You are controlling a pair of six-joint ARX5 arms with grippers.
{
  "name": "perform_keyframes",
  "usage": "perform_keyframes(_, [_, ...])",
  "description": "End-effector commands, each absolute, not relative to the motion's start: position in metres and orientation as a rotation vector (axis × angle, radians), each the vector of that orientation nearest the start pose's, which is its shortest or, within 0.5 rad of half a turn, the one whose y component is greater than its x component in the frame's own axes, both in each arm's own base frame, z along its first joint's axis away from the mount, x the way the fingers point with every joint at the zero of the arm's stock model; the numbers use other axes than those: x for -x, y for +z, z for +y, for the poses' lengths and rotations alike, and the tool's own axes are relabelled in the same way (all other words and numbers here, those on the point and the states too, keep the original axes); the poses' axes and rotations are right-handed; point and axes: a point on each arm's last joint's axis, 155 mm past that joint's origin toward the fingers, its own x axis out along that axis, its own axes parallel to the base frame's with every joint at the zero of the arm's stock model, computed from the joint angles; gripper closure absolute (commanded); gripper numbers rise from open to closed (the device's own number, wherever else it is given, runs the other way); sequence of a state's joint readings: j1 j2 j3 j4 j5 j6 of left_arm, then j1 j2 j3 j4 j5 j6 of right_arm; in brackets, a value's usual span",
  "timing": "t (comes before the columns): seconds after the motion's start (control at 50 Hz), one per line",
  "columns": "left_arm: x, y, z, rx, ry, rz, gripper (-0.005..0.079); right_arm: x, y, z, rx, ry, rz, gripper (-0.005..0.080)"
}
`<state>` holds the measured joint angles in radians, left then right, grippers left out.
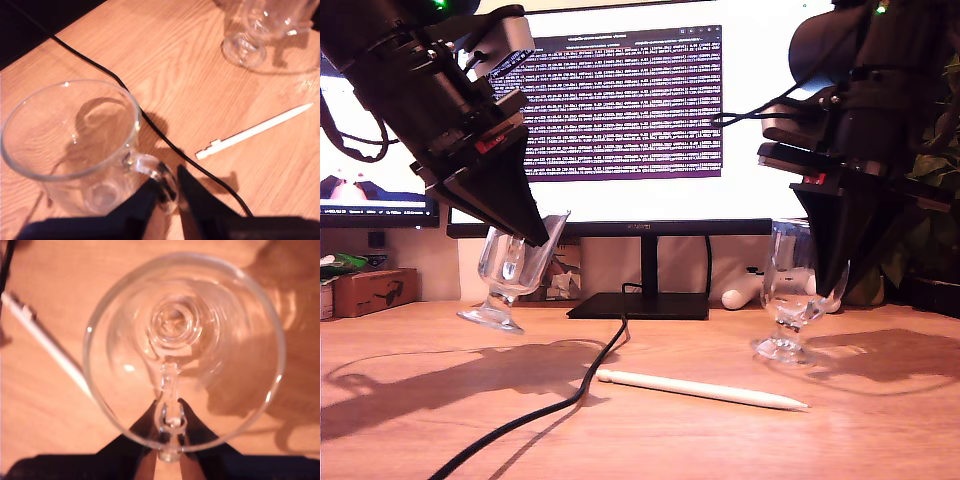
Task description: Pick the small glass cups in front of you with each of your hands, and place them behind the white pen
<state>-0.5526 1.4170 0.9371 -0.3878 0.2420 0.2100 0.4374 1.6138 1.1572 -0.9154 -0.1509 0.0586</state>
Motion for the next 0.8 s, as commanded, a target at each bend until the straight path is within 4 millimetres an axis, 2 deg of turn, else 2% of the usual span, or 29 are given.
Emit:
perform_keyframes(0.0, [-0.307, 0.125, -0.245, -0.328, -0.85, 0.764, 0.0763, -0.28, 0.072, 0.17, 0.154, 0.47, 1.389, 0.0765])
perform_keyframes(0.36, [-0.307, 0.125, -0.246, -0.327, -0.85, 0.762, 0.0763, -0.279, 0.099, 0.173, 0.135, 0.477, 1.331, 0.0765])
perform_keyframes(0.78, [-0.306, 0.125, -0.247, -0.324, -0.856, 0.763, 0.0763, -0.265, 0.101, 0.198, 0.176, 0.537, 1.325, 0.0765])
